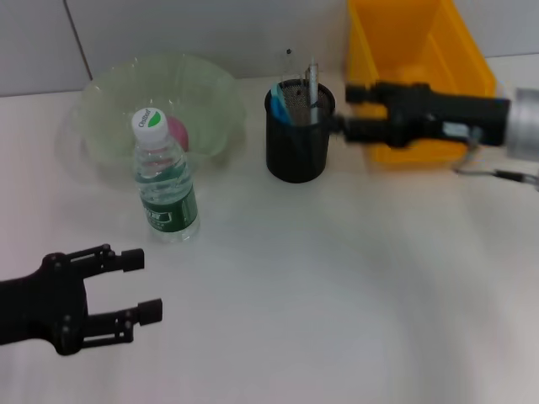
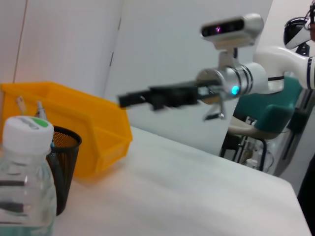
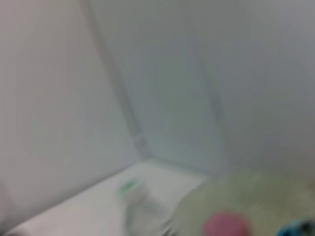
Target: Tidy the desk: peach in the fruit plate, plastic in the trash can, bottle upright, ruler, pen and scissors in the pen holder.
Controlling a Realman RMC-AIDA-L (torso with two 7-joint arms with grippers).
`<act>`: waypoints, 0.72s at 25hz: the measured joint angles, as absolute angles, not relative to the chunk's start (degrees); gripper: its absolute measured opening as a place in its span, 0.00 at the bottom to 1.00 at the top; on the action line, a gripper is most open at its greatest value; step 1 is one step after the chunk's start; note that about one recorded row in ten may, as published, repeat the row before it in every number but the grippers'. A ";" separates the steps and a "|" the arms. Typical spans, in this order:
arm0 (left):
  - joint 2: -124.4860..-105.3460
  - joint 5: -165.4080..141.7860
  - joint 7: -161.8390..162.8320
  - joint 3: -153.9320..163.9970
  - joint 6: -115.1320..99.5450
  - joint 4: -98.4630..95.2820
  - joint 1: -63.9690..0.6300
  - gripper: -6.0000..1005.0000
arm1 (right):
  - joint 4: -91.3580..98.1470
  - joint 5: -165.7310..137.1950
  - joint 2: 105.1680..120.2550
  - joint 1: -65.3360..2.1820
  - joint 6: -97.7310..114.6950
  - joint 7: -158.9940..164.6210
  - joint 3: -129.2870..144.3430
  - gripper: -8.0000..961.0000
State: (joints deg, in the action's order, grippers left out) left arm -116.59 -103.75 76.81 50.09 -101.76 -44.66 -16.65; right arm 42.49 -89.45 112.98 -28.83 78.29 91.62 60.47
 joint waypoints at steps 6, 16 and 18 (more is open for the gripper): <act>-114.64 -103.92 81.68 49.46 -102.29 -40.26 -22.79 0.78 | 34.34 -97.21 107.56 -32.15 88.62 90.49 59.84 0.87; -114.35 -104.02 81.25 47.98 -99.32 -35.12 -27.50 0.78 | 31.12 -105.52 109.76 -35.95 89.51 90.42 60.06 0.87; -114.85 -104.13 81.08 48.46 -97.99 -35.08 -27.87 0.78 | 31.28 -106.03 110.64 -36.10 89.48 90.29 60.28 0.87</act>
State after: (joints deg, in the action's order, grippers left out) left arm -114.85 -104.13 81.08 48.46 -97.99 -35.08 -27.87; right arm 31.28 -106.03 110.64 -36.10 89.48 90.29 60.28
